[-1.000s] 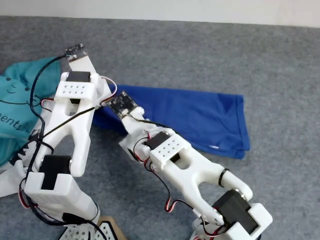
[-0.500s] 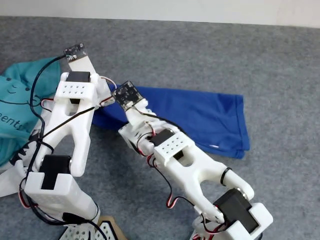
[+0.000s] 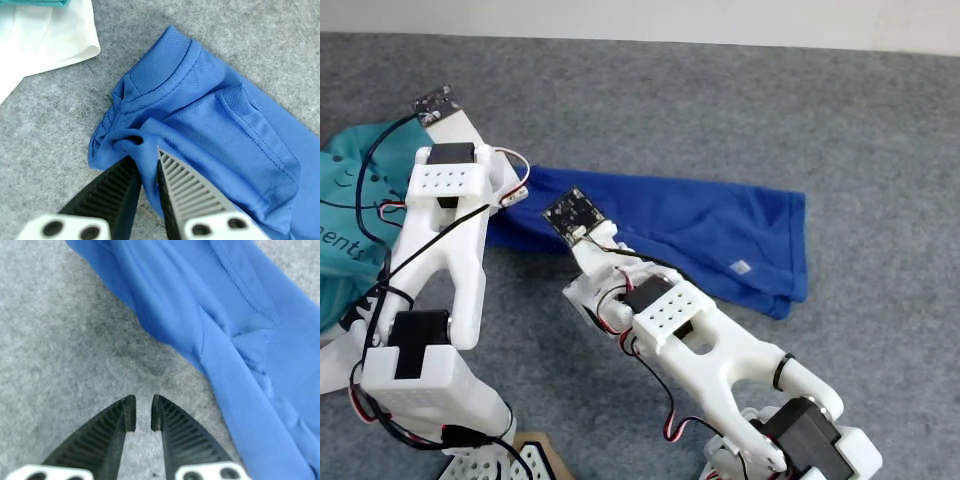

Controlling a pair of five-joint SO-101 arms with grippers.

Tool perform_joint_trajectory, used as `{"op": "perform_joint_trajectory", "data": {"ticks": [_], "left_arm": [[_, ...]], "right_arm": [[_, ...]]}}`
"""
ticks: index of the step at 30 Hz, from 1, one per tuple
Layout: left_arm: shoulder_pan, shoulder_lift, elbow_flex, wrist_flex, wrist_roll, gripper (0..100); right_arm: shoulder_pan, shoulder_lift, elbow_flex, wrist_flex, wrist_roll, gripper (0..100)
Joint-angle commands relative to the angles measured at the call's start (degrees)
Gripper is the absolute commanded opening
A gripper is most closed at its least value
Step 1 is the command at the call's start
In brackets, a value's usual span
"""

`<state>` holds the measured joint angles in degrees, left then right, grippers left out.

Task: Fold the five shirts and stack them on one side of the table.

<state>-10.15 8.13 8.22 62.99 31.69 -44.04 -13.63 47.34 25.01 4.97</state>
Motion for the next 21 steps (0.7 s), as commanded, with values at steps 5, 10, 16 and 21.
{"op": "perform_joint_trajectory", "data": {"ticks": [5,10,16,21], "left_arm": [[0.75,-0.84,-0.04,-0.53,0.44,2],[1.63,-0.75,0.04,-0.53,0.35,2],[3.74,-0.4,0.22,-0.44,-0.09,2],[6.9,-0.92,3.56,-0.53,-3.87,2]], "right_arm": [[0.22,10.95,-7.78,-6.2,-0.53,7.3],[1.71,16.13,-14.73,-6.11,-0.53,7.1],[4.44,16.04,-16.84,-6.37,-1.67,7.0],[7.78,16.04,-19.47,-6.29,-3.87,7.0]]}}
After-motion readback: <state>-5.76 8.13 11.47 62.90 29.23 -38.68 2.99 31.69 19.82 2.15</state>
